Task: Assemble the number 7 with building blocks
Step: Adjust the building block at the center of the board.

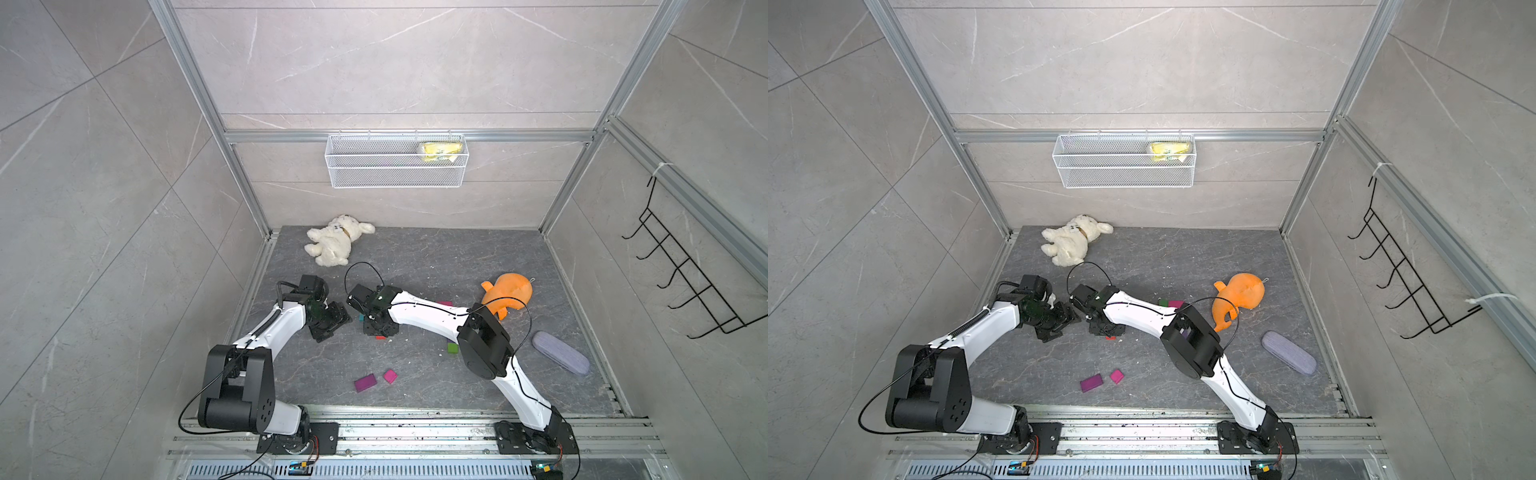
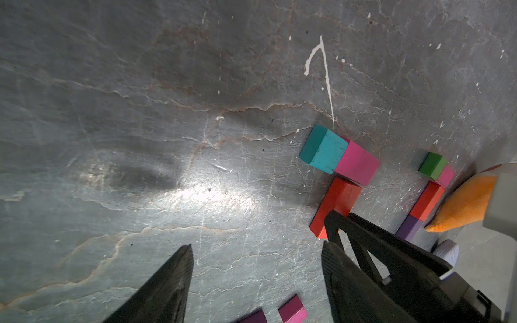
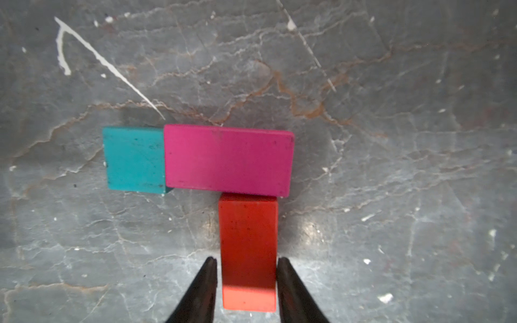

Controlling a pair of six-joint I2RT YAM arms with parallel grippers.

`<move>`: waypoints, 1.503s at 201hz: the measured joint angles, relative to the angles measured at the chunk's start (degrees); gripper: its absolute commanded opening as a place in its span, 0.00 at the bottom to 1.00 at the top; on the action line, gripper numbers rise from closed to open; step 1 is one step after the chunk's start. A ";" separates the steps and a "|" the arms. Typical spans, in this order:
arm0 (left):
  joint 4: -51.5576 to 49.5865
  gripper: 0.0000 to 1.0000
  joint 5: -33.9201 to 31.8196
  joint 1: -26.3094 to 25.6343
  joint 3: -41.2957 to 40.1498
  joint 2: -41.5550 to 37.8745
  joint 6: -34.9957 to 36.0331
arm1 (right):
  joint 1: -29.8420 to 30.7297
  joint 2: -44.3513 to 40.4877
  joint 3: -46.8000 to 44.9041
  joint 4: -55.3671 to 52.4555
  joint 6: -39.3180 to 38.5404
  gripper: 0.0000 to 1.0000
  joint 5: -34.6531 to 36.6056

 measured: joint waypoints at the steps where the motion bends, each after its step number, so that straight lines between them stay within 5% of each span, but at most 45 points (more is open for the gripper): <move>1: 0.00 0.80 0.00 0.00 0.00 0.00 0.04 | 0.00 0.00 0.00 -0.02 0.00 0.38 0.00; 214: -0.04 0.97 -0.02 0.00 0.00 0.00 0.52 | -0.35 0.55 0.02 -0.79 1.31 0.36 -0.04; 302: -0.07 1.00 -0.07 0.00 -0.13 -0.02 0.57 | -0.50 0.55 0.02 -0.72 1.42 0.57 -0.11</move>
